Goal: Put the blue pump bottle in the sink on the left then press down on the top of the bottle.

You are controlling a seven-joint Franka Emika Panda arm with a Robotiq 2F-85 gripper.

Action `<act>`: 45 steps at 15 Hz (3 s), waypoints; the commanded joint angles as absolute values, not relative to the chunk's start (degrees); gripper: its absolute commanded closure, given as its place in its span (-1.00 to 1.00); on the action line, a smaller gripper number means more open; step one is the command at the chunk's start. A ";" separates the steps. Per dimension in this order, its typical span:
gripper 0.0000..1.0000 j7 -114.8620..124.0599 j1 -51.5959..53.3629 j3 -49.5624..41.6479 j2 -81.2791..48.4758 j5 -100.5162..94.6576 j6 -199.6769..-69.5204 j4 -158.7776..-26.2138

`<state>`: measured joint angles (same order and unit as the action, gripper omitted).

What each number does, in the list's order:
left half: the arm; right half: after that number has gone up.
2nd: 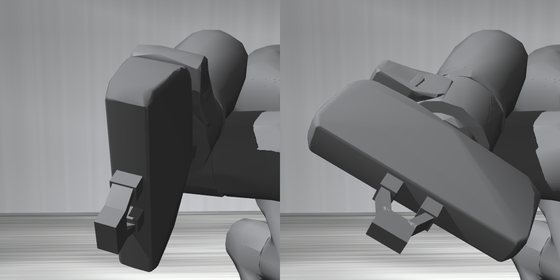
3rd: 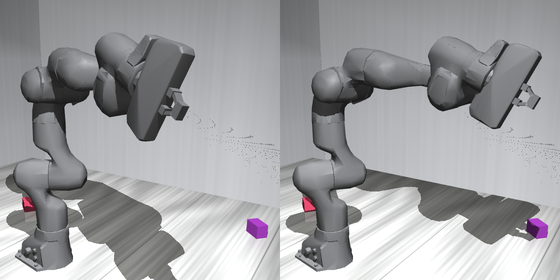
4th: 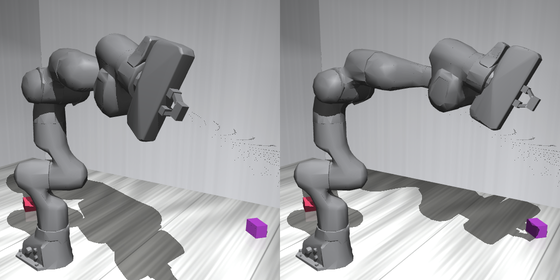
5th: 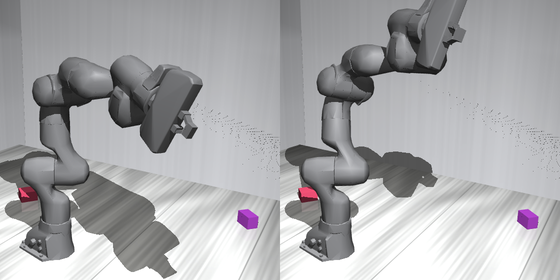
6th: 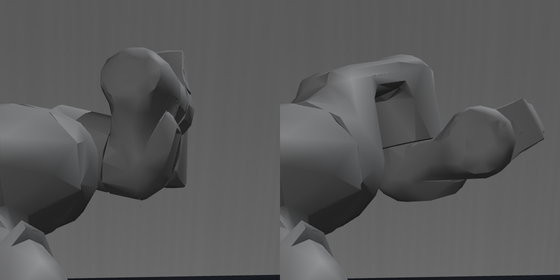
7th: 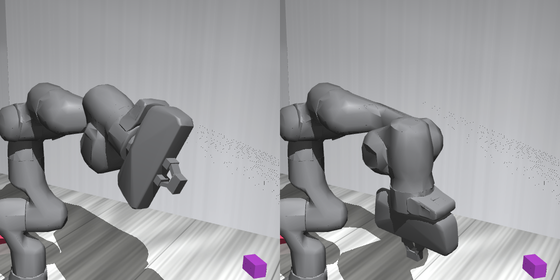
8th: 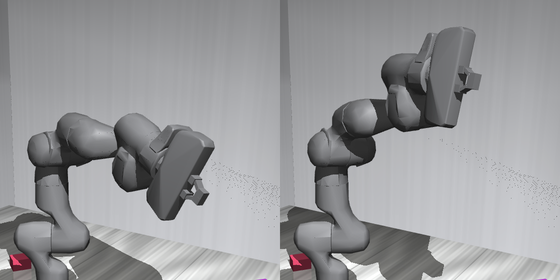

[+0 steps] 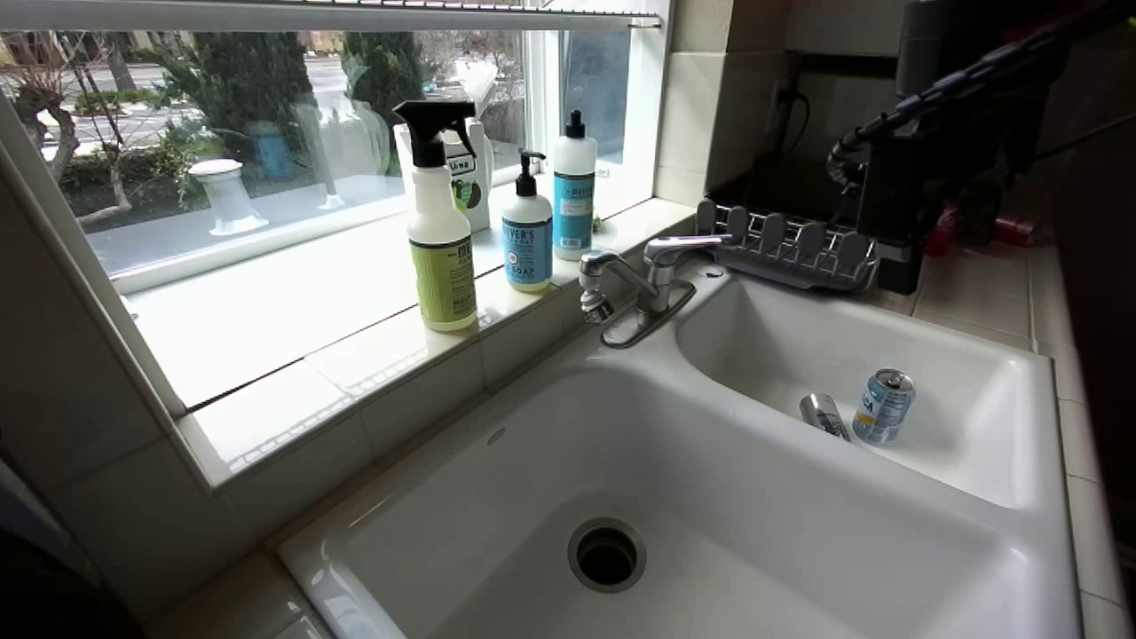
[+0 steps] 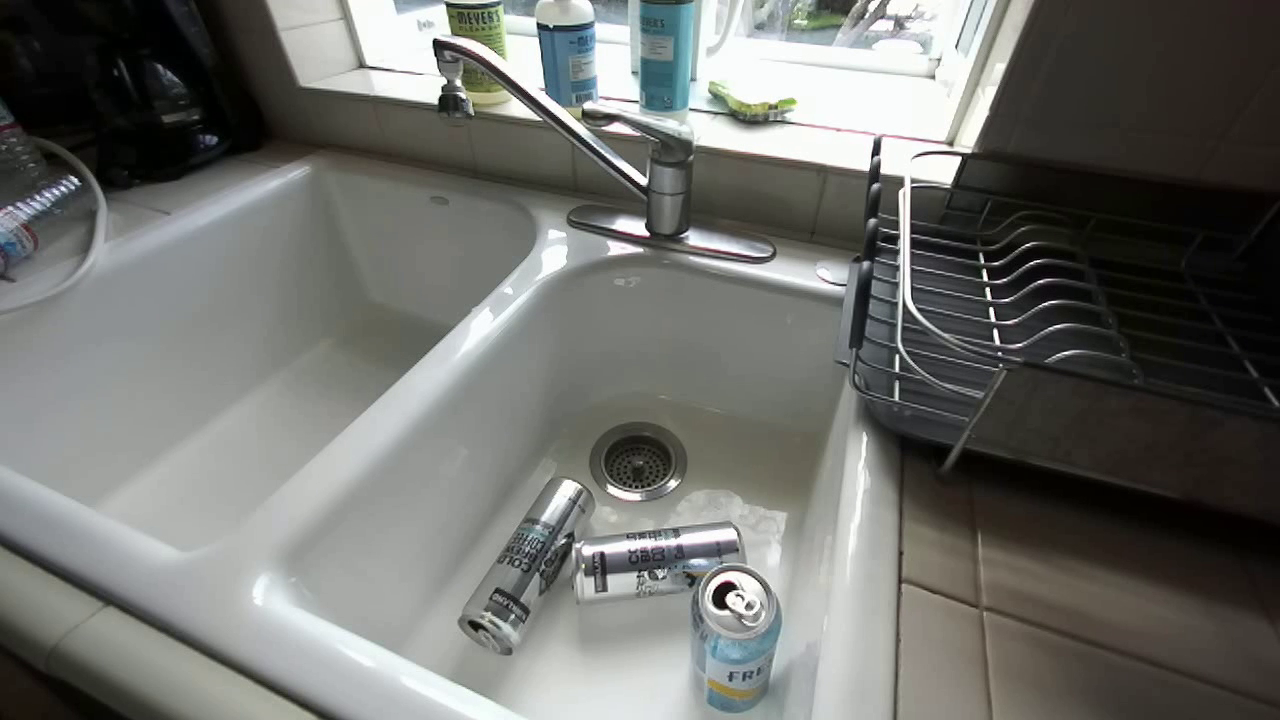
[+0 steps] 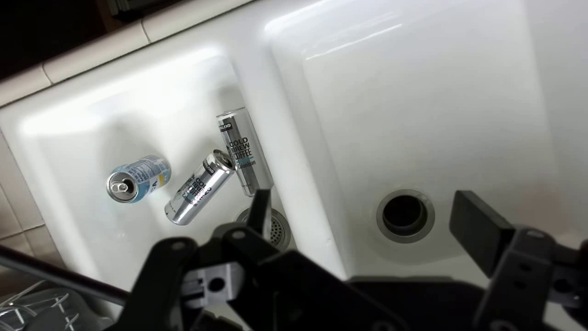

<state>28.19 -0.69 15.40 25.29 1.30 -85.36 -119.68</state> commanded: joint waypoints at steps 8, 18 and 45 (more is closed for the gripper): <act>-1.00 26.81 1.26 14.99 24.14 -0.08 -86.68 -118.65; -1.00 28.62 0.61 14.39 25.09 0.90 -85.27 -119.56; -1.00 14.71 3.67 13.96 14.94 -10.84 -105.81 -106.21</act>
